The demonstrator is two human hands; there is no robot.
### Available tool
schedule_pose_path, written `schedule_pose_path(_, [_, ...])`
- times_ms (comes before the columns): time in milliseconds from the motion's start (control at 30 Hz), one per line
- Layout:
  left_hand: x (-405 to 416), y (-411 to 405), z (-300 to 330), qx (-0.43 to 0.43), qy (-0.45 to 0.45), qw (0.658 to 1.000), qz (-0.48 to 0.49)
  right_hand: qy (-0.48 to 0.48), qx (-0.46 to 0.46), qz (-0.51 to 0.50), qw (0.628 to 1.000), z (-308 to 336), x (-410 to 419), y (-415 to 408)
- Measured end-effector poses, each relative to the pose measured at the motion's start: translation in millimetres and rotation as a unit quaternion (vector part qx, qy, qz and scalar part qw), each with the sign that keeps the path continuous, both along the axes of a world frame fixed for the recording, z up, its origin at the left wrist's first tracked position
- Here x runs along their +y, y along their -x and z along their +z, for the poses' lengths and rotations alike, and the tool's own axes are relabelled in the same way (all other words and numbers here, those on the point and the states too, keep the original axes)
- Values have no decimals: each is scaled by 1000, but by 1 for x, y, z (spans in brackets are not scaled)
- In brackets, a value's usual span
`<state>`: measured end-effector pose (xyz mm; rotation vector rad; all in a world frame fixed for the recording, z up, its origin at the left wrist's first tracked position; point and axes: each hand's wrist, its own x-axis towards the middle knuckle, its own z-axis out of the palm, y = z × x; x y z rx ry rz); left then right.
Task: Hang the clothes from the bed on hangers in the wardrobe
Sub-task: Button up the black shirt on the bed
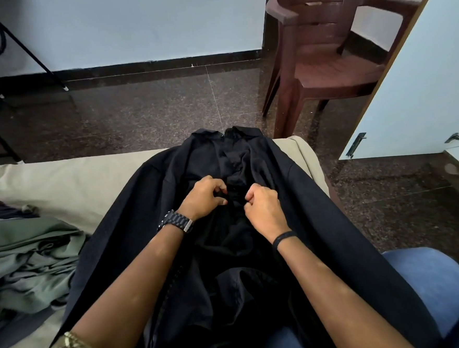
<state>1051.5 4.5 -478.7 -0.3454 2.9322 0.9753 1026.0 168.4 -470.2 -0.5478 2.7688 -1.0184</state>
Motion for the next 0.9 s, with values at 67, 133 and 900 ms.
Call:
schedule_pose_path(67, [5, -3, -2, 6, 44, 999, 18, 58, -35, -17, 998, -1, -6, -8])
schedule_pose_path(133, [12, -10, -5, 18, 60, 997, 37, 61, -51, -14, 997, -6, -10, -16])
schedule_pose_path(900, [40, -54, 4, 206, -5, 970, 132, 298, -171, -119, 931, -13, 22, -33])
